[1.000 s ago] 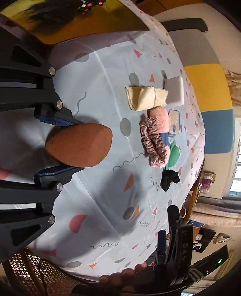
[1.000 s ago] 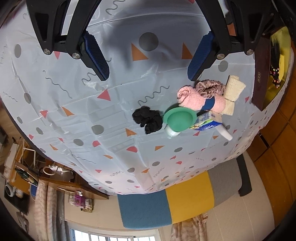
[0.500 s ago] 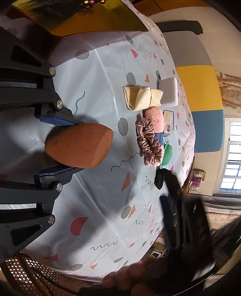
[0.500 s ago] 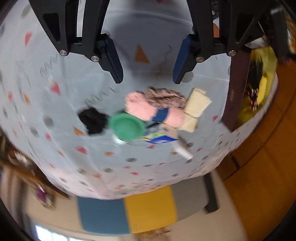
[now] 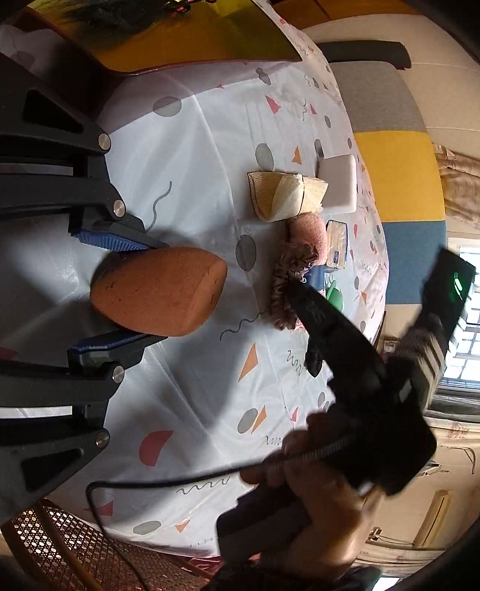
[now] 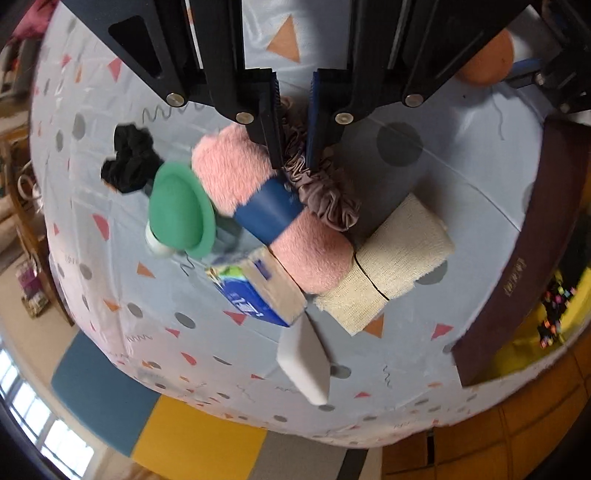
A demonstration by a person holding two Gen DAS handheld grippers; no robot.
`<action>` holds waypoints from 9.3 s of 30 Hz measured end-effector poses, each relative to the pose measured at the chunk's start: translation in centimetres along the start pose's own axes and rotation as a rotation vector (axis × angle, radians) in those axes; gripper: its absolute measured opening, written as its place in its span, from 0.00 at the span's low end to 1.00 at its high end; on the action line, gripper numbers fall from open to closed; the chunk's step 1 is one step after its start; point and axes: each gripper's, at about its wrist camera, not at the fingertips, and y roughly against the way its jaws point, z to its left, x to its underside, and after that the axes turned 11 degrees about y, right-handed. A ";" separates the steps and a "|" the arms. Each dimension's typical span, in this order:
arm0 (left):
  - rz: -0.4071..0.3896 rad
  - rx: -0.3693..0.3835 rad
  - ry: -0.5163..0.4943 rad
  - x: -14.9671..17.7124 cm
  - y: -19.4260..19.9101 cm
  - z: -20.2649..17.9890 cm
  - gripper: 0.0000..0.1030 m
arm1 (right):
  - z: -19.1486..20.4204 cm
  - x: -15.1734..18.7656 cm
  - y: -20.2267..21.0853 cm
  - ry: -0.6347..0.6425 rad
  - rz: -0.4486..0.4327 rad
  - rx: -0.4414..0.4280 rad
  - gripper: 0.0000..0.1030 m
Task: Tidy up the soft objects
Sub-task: 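Grasp the brown makeup sponge with the left gripper while the right gripper grasps the satin scrunchie, then place the brown sponge in the gold tray with the left gripper, then carry the satin scrunchie over the gold tray and open the right gripper, then grasp the beige mesh loofah with the left gripper while the right gripper reaches toward the black scrunchie, then lift the loofah with the left gripper while the right gripper grasps the black scrunchie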
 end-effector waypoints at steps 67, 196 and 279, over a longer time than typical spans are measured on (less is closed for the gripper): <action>0.033 -0.145 0.682 -10.3 4.7 22.3 0.33 | -0.1 9.1 1.9 -0.151 -0.053 -0.019 0.22; -0.141 -0.381 0.453 -0.6 17.7 17.6 0.56 | 14.4 -3.3 8.7 -0.023 -0.332 -0.149 0.52; 0.081 -0.105 0.040 -0.5 -0.8 -1.7 0.45 | -9.6 13.4 6.7 -0.755 -0.213 0.050 0.76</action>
